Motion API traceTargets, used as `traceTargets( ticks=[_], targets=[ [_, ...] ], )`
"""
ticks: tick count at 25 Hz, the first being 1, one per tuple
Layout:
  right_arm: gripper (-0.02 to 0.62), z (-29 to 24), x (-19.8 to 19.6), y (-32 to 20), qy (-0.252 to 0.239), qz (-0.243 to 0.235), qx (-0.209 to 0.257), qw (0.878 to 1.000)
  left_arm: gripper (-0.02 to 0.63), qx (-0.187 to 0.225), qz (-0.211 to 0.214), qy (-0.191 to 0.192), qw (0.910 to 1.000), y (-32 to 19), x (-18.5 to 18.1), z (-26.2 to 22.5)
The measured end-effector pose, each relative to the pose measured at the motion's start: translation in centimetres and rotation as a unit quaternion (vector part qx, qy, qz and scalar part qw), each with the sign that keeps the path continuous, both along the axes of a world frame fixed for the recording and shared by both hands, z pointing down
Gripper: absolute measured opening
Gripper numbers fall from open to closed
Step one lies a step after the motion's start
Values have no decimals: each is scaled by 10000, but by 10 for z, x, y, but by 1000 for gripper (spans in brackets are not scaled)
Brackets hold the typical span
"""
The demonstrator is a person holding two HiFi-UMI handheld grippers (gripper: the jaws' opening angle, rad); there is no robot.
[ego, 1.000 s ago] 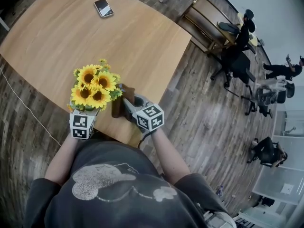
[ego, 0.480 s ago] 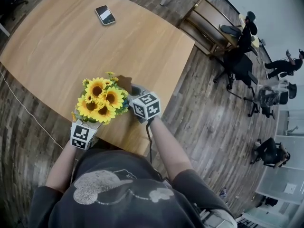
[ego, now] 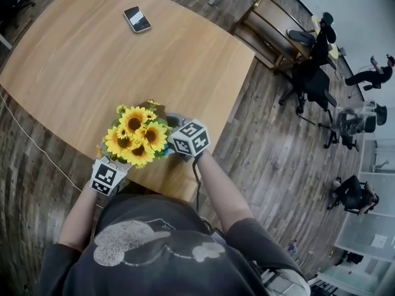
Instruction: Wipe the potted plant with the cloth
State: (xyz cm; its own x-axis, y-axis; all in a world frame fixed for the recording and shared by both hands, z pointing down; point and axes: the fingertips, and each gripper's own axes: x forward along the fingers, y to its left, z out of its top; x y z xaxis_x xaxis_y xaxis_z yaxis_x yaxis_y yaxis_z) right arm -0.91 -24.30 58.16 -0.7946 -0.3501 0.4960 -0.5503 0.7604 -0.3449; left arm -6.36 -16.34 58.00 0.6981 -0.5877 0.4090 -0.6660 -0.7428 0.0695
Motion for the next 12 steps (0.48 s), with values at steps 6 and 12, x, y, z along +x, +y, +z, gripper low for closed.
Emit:
traceTargets(
  ticks=[6,12],
  targets=[
    [49,-1,12,24,-37,237,-94,9997,454,4,104,5,9999,-1,-1,-2],
    [49,1,16,51,-91,594,-158,9981,456,7,55,45,10000,-2,0,-3]
  ],
)
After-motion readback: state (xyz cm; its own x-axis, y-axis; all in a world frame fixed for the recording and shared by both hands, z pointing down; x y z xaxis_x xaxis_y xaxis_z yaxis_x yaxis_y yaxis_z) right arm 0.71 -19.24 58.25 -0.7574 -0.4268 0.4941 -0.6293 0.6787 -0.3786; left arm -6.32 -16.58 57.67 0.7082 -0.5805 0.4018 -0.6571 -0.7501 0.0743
